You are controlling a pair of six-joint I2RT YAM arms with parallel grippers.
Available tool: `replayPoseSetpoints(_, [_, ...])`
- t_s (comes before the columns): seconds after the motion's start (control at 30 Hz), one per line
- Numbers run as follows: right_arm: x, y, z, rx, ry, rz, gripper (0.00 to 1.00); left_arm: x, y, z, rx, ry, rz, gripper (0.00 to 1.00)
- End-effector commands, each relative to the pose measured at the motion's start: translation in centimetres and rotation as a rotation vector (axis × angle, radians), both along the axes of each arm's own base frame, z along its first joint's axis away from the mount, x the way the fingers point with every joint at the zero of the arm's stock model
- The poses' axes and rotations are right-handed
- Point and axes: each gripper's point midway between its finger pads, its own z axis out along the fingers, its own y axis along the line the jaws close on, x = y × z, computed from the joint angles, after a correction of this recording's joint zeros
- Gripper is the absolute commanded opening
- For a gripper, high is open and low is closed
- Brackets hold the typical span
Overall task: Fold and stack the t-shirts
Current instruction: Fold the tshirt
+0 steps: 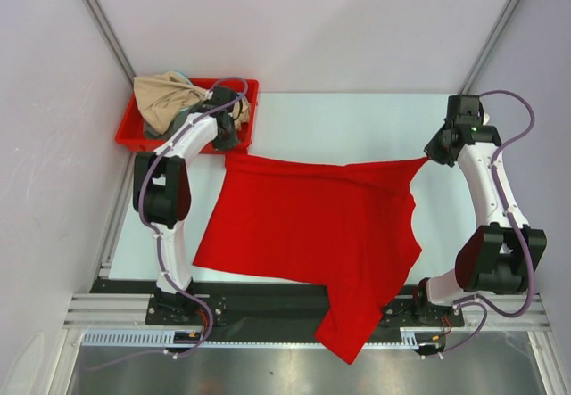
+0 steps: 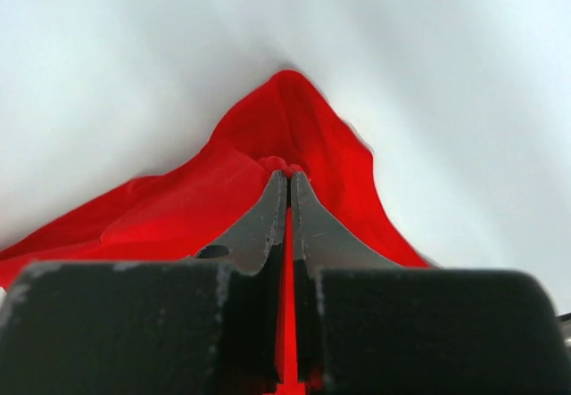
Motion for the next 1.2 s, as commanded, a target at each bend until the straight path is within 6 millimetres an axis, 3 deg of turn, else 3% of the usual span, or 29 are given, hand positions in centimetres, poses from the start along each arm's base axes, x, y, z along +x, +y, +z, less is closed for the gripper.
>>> replayPoseSetpoints(0.0, [1.9, -1.0, 2.6, -0.043, -0.074, 0.009, 0.0, 2.1, -1.0, 2.3, -0.044, -0.078, -0.005, 0.0])
replayPoseSetpoints(0.27, [5.3, -0.8, 4.5, -0.023, -0.113, 0.025, 0.0, 3.8, -1.3, 4.9, -0.054, -0.153, -0.011, 0.0])
replayPoseSetpoints(0.53, [5.5, -0.3, 5.2, 0.002, -0.12, 0.042, 0.0, 4.0, -1.1, 5.5, -0.044, -0.173, -0.014, 0.0])
replayPoseSetpoints(0.67, [3.6, 0.0, 4.7, 0.011, -0.099, 0.032, 0.0, 3.0, -0.7, 5.3, -0.026, -0.161, -0.017, 0.0])
replayPoseSetpoints(0.93, [-4.2, 0.8, 1.0, 0.053, 0.015, -0.017, 0.0, -0.1, 0.0, 3.1, -0.008, -0.103, -0.033, 0.0])
replayPoseSetpoints(1.17, [-7.9, 1.6, -1.7, 0.084, 0.078, -0.022, 0.0, -2.8, 1.0, 0.9, 0.024, -0.04, -0.027, 0.0])
